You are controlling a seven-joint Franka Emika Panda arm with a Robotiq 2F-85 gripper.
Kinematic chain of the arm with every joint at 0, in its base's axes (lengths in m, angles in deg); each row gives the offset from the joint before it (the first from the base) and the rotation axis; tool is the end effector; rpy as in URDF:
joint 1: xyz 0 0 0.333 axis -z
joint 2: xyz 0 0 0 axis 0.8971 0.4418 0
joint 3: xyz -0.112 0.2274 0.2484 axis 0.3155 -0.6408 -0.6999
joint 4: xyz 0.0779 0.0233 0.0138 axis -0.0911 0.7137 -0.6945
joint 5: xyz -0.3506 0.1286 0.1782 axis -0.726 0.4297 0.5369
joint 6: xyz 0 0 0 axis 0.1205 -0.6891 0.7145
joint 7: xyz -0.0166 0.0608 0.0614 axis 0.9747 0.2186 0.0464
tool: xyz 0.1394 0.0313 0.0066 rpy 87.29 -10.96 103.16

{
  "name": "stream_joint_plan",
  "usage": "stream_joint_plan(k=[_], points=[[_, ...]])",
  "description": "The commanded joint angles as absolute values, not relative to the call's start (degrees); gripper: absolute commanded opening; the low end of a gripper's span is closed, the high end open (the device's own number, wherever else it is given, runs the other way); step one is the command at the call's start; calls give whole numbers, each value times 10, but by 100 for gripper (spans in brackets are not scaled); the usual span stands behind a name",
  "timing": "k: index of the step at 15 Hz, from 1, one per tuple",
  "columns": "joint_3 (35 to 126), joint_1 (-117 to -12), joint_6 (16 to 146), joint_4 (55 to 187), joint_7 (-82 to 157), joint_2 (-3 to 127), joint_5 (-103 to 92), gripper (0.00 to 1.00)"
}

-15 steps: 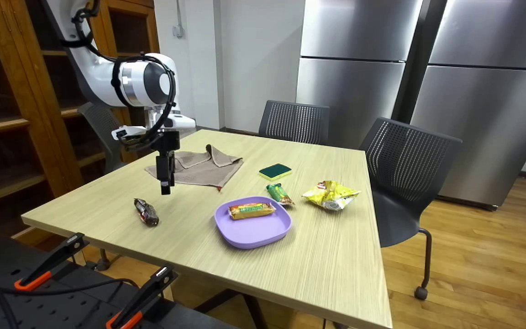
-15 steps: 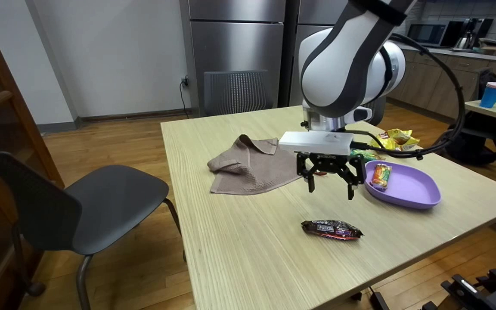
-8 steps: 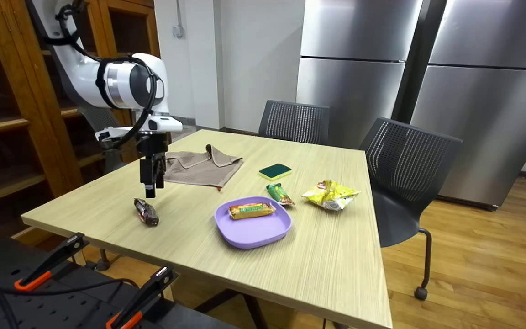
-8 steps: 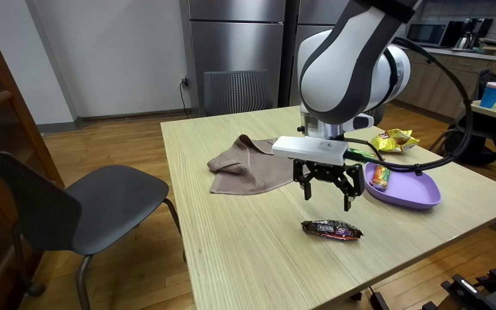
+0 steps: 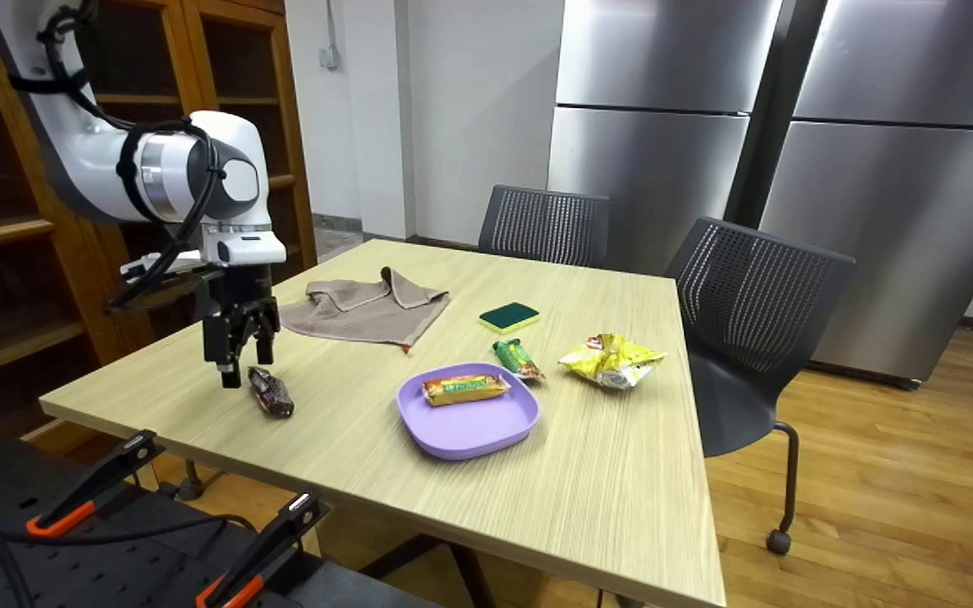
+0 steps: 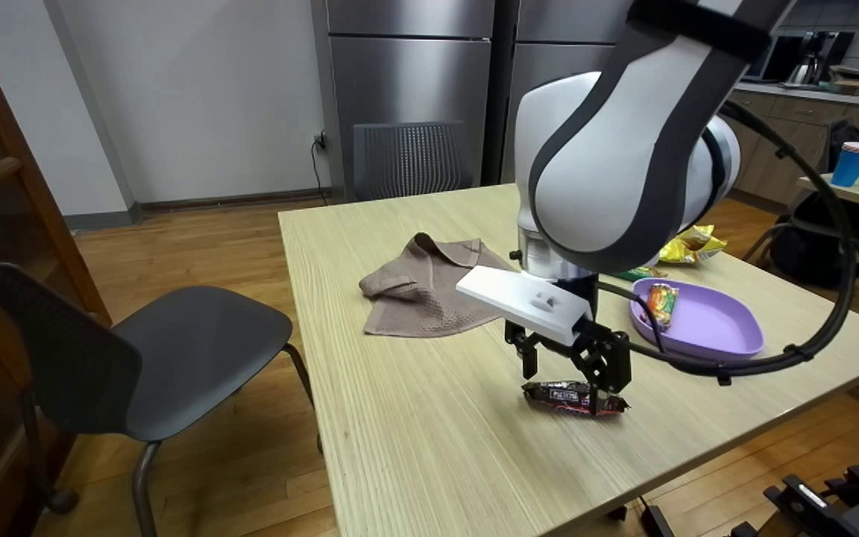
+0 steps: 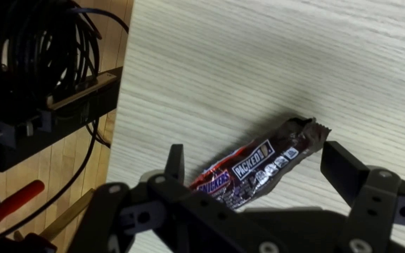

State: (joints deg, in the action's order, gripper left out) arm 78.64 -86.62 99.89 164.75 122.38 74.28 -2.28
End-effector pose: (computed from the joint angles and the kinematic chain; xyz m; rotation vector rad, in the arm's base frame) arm 0.4547 0.1690 0.0768 2.4547 -1.6668 -0.1475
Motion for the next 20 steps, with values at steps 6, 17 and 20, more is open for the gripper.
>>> stream_joint_plan(k=[6, 17, 20], points=[[799, -901, 1070, 1696, 1361, 719, -17, 100], [825, -910, 1133, 1722, 1410, 714, -16, 100], [826, -907, 1154, 1736, 1412, 715, -7, 100]])
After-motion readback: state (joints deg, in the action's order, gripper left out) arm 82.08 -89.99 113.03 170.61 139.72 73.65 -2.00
